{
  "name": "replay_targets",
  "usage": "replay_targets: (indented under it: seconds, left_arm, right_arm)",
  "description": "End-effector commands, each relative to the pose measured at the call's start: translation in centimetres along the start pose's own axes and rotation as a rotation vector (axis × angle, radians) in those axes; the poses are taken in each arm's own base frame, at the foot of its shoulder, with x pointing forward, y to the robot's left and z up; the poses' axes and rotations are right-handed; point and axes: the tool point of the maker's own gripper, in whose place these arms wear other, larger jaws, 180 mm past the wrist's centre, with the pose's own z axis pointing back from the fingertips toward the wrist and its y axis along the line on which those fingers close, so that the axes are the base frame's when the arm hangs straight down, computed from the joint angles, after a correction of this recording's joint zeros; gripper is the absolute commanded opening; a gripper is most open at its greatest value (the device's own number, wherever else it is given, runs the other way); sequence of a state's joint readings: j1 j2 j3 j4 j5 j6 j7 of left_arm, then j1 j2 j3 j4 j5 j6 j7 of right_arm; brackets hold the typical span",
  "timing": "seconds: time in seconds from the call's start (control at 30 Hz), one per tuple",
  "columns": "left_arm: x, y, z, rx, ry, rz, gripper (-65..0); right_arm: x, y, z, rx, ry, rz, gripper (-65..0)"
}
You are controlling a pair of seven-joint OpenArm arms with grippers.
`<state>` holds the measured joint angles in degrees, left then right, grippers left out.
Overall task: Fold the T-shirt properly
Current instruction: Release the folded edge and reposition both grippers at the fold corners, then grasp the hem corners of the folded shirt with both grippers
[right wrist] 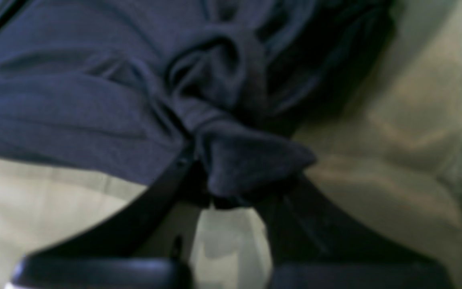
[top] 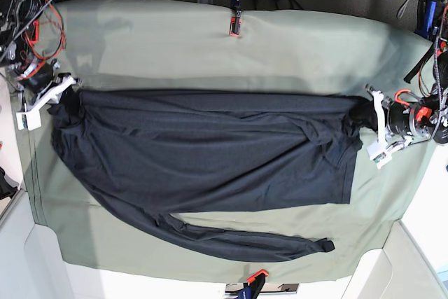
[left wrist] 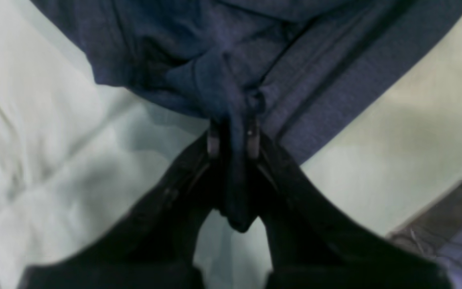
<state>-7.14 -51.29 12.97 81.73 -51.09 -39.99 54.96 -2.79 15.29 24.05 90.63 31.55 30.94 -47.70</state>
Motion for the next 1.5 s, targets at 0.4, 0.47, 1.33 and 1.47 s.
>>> replay_targets:
  seconds: [0.4,0.47,1.33,1.47]
  left_arm:
    - [-8.7,-1.7,1.8,-0.021,0.201,0.019,-65.0]
    - [-9.2,-1.9,1.8,-0.023,0.206,0.029,-65.0]
    - [-5.3,1.2,5.7,0.024,-0.002,0.161,-30.6]
    - [-2.8,4.0,8.3,0.112,-0.143,0.183,-30.6]
  right_arm:
    - [-6.7,-0.2,6.2,-0.080,0.107,0.046,-65.0]
    - [-7.3,-0.7,6.7,-0.094,0.118,0.036,-65.0]
    - [-0.2,-4.5,9.0,-0.201,-0.141,-0.011,-31.4]
    - [3.5,-4.1,8.3,-0.182,-0.228,0.009,-31.4]
